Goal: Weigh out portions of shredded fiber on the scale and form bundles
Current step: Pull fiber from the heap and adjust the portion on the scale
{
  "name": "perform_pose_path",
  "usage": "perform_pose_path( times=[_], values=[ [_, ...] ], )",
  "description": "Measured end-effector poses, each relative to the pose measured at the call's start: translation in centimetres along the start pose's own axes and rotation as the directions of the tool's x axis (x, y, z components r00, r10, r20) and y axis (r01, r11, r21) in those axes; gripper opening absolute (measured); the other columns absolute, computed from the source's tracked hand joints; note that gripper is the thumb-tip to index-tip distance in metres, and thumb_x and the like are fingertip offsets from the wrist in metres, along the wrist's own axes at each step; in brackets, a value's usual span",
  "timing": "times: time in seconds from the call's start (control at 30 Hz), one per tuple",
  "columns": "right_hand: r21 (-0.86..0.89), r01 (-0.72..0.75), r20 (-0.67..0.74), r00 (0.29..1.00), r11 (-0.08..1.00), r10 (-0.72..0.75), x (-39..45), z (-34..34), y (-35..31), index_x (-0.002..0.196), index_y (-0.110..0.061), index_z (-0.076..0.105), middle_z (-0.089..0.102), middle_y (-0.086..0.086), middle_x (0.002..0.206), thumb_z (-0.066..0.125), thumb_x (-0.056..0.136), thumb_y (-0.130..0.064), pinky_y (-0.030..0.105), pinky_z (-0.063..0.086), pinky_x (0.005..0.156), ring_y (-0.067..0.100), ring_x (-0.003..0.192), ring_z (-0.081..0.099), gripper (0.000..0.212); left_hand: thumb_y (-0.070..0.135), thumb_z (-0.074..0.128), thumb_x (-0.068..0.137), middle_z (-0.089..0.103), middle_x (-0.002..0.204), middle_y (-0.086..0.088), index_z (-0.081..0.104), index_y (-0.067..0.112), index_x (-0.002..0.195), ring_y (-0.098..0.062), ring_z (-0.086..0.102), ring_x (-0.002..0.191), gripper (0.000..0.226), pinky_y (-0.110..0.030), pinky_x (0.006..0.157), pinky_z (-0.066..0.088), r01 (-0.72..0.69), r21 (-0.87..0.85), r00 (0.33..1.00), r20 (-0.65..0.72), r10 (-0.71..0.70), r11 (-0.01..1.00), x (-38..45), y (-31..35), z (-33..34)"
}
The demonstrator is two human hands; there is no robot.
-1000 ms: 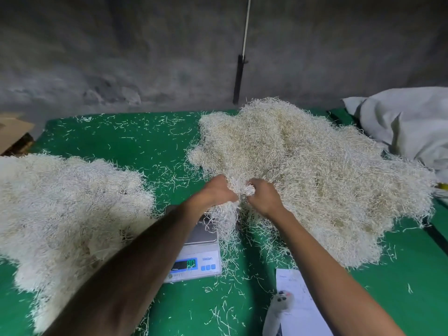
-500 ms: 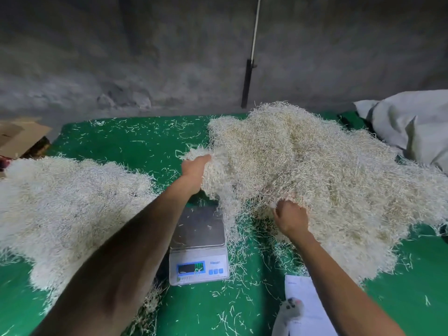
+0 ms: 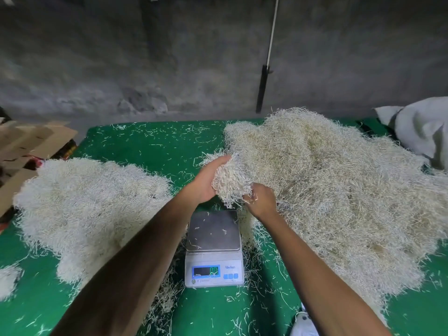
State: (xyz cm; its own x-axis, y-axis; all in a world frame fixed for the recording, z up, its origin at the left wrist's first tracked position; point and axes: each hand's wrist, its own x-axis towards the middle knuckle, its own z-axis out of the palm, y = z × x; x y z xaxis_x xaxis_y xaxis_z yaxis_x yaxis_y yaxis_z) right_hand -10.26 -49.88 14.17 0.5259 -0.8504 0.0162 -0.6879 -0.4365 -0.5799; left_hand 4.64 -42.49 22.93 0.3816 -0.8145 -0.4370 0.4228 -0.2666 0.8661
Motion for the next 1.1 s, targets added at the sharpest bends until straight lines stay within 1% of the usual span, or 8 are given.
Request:
perform_pose_path(
  times=[0.2,0.27,0.33,0.47,0.57,0.7,0.93,1.1],
  values=[
    [0.210,0.119,0.043,0.991,0.970,-0.130,0.3,-0.9,-3.5,0.138,-0.023,0.062,0.053,0.001,0.152,0.064,0.096,-0.028,0.050,0.017,0.124,0.023,0.142,0.042,0.043,0.026,0.045,0.096,0.062,0.119,-0.018,0.058,0.006,0.120,-0.031,0.058,0.118,0.034,-0.037,0.101,0.050,0.119,0.051,0.984,-0.143,-0.110,0.992,-0.1,-4.3,-4.2],
    [0.471,-0.058,0.218,0.975,0.880,-0.052,-0.3,-0.4,-3.9,0.151,-0.021,0.047,0.037,0.004,0.163,0.055,0.100,-0.050,0.059,0.022,0.123,0.029,0.147,0.037,0.060,0.009,0.050,0.101,0.062,0.111,-0.007,0.059,0.015,0.116,-0.022,0.058,0.108,0.019,-0.020,0.084,0.053,0.034,0.338,0.984,-0.178,0.028,0.941,0.0,-5.6,-5.6],
    [0.487,-0.114,0.334,0.941,0.866,-0.063,-0.8,0.8,-3.9,0.160,-0.024,0.030,0.025,0.004,0.168,0.057,0.100,-0.048,0.055,0.025,0.122,0.030,0.150,0.032,0.070,-0.004,0.060,0.095,0.058,0.138,-0.005,0.047,0.013,0.148,-0.021,0.062,0.114,0.057,-0.026,0.095,0.054,-0.106,0.645,0.971,-0.098,0.219,0.757,0.6,-7.7,-7.6],
    [0.421,-0.107,0.305,0.952,0.901,-0.030,-1.1,3.9,-2.9,0.162,-0.018,0.021,0.051,0.015,0.149,0.069,0.097,-0.016,0.024,0.056,0.093,0.028,0.115,0.067,0.081,0.010,0.075,0.089,0.065,0.098,0.003,0.044,0.027,0.152,-0.012,0.058,0.074,0.072,-0.024,0.068,0.056,-0.164,0.682,0.971,-0.014,0.237,0.712,0.4,-10.3,-10.2],
    [0.326,-0.108,0.201,0.979,0.939,0.043,-1.2,5.8,-1.4,0.156,-0.015,0.035,0.064,0.009,0.120,0.063,0.100,-0.015,0.036,0.058,0.090,0.020,0.093,0.068,0.063,0.034,0.084,0.082,0.069,0.114,-0.013,0.062,0.003,0.128,-0.019,0.066,0.089,0.059,-0.033,0.079,0.060,0.040,0.253,0.953,-0.300,0.038,0.967,0.7,-10.8,-10.7],
    [0.001,0.014,0.099,0.995,1.000,-0.014,-1.6,8.1,0.5,0.135,-0.015,0.058,0.059,0.000,0.093,0.057,0.103,-0.020,0.042,0.057,0.092,0.022,0.091,0.063,0.032,0.044,0.081,0.083,0.070,0.107,-0.014,0.063,-0.001,0.117,-0.023,0.068,0.096,0.059,-0.027,0.073,0.052,0.239,0.398,0.895,-0.445,-0.042,0.886,1.4,-12.8,-12.2],
    [0.027,0.034,0.158,0.987,0.999,-0.038,-2.3,8.9,2.7,0.129,-0.014,0.061,0.068,-0.003,0.102,0.063,0.098,-0.038,0.040,0.059,0.090,0.013,0.088,0.068,0.039,0.057,0.071,0.086,0.066,0.066,-0.007,0.063,0.006,0.075,-0.015,0.057,0.053,0.053,-0.029,0.060,0.048,0.145,0.486,0.885,-0.453,0.107,0.862,1.0,-14.4,-13.9],
    [0.289,0.003,0.001,1.000,0.957,-0.004,-3.7,8.7,3.3,0.132,-0.028,0.058,0.057,-0.021,0.108,0.058,0.098,-0.045,0.020,0.051,0.073,-0.003,0.080,0.065,0.038,0.067,0.056,0.092,0.056,0.070,-0.009,0.056,0.013,0.072,-0.022,0.054,0.065,0.058,-0.040,0.065,0.050,0.032,0.380,0.873,-0.462,0.159,0.924,-0.5,-15.7,-15.1]
  ],
)
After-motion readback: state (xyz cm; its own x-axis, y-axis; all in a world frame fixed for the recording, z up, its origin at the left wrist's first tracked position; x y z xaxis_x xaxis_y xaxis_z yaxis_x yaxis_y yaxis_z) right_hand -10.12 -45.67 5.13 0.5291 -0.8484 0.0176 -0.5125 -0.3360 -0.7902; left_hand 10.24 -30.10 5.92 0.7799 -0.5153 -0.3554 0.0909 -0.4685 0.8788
